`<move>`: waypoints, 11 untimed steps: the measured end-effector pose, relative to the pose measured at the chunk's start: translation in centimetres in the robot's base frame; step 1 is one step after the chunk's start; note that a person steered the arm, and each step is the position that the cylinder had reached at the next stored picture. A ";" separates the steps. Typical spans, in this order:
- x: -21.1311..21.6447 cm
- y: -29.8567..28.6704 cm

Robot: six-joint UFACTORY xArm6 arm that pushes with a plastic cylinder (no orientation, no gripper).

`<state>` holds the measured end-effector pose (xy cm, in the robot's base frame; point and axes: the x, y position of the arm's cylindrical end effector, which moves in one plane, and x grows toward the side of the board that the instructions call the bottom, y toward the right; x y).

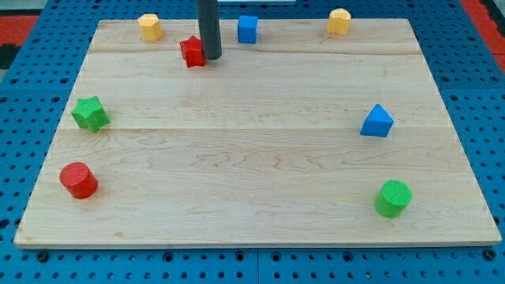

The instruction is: Slide the red circle towards the center of the board

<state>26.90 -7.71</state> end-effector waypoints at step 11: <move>26.7 -11.0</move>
